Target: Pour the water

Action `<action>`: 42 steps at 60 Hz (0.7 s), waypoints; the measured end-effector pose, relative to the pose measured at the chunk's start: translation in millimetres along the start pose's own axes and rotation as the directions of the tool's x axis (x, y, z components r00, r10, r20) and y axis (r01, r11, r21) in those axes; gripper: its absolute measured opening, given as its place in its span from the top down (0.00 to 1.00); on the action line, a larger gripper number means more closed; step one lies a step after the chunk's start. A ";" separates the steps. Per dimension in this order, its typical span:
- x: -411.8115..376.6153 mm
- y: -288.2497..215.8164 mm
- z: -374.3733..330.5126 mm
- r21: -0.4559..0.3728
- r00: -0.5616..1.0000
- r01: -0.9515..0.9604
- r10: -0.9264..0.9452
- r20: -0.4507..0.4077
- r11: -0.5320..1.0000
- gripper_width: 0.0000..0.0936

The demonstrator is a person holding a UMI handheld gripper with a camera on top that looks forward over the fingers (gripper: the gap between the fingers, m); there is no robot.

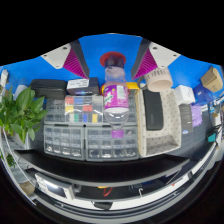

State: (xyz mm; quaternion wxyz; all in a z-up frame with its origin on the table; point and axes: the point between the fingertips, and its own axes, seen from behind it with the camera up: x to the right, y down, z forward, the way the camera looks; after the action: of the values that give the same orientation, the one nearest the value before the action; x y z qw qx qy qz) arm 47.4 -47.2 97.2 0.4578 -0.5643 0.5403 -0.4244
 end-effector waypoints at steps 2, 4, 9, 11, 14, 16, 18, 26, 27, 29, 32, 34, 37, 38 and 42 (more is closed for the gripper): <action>-4.1 1.5 -12.0 0.009 1.000 0.006 -0.006 0.006 1.000 0.08; -8.5 2.2 -23.8 0.014 1.000 0.011 -0.011 0.009 1.000 0.08; -20.1 8.6 -52.3 0.023 1.000 0.017 -0.018 0.017 1.000 0.08; -25.9 10.3 -62.9 0.024 1.000 0.014 -0.015 0.025 1.000 0.08; -33.2 10.7 -79.6 0.018 1.000 0.007 -0.007 0.028 1.000 0.08; -37.5 10.9 -88.9 0.016 1.000 0.001 -0.002 0.030 1.000 0.08; -41.7 9.8 -98.4 0.017 0.999 -0.003 0.003 0.032 1.000 0.08; -48.9 0.6 -130.2 0.025 1.000 0.004 -0.004 0.006 1.000 0.07; -49.0 -1.0 -133.5 0.029 1.000 0.006 -0.006 0.002 1.000 0.07; -48.4 -4.2 -139.4 0.035 1.000 0.008 -0.007 -0.007 0.999 0.07; -48.0 -9.1 -148.7 0.039 1.000 0.001 0.000 -0.012 0.999 0.07; -47.9 -12.8 -152.8 0.045 1.000 -0.003 0.004 -0.014 0.999 0.07; -47.1 -17.9 -160.0 0.053 1.000 0.000 0.001 -0.023 0.999 0.07; -47.0 -19.5 -162.2 0.056 1.000 0.002 0.000 -0.025 0.998 0.07; -47.9 -26.4 -171.1 0.064 0.999 0.006 -0.004 -0.035 0.998 0.08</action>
State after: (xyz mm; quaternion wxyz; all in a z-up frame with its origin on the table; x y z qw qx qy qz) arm -116.0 -9.4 161.4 0.4652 -0.5431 0.5329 -0.4524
